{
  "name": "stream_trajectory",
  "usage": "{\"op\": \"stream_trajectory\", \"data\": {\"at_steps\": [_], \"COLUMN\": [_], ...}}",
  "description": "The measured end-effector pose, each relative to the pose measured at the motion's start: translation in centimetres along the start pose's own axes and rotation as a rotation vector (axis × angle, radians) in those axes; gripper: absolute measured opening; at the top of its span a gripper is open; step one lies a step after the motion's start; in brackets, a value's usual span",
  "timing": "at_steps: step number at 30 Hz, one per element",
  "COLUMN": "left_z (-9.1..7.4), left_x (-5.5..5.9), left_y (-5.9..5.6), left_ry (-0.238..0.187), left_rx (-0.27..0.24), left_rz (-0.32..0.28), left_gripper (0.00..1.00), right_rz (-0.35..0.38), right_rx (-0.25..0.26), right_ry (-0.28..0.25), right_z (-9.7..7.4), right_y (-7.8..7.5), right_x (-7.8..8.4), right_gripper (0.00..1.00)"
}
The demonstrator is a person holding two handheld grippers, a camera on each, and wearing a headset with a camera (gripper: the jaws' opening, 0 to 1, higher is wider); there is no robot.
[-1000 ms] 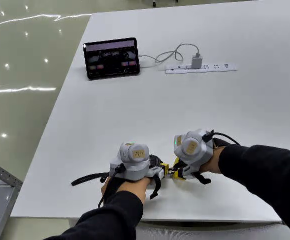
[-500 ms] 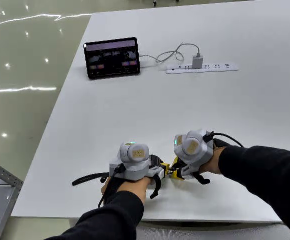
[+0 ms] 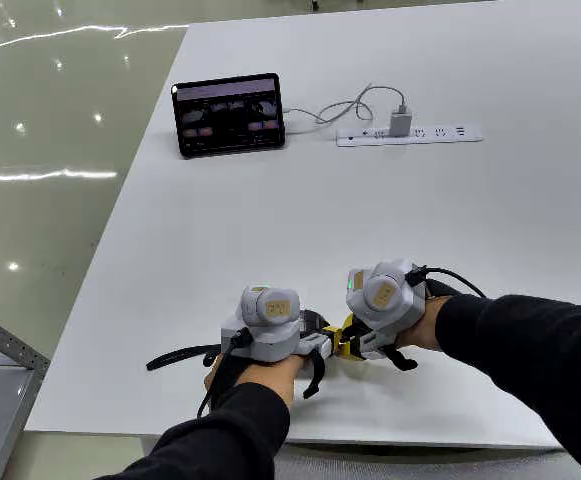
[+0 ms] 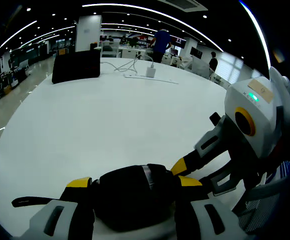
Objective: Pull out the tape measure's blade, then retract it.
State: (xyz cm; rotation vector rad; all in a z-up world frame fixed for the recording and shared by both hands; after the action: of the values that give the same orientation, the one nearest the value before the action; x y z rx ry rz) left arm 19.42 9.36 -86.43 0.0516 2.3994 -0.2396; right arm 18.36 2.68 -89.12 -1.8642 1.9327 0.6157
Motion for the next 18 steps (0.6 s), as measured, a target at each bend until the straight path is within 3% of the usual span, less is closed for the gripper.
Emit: {"op": "stream_trajectory", "data": {"at_steps": [8,18], "left_z": [-0.12,-0.09], "left_x": [-0.03,-0.05], "left_y": [-0.04,0.03], "left_ry": [-0.001,-0.005], "left_rx": [0.001,0.001], "left_rz": [-0.003,-0.017], "left_gripper": [0.61,0.61], "right_rz": [0.023,-0.003], "right_rx": [0.001,0.024], "right_ry": [-0.017,-0.047], "right_z": [0.0,-0.34], "right_y": [-0.11,-0.18], "right_x": [-0.06,0.43], "right_gripper": [0.12,0.12]}}
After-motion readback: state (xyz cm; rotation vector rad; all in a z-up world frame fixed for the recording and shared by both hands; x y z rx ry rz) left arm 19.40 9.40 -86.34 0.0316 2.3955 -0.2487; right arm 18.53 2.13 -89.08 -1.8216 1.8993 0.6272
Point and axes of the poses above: the centre of the closed fingertips' face, and the gripper's own axes: z roughly forward along the fingers, y roughly to its left, x roughly out of its underside, the point moved 2 cm from there along -z, roughly backward along the fingers, and after that the axes turned 2 degrees about y, right-handed, at the moved point
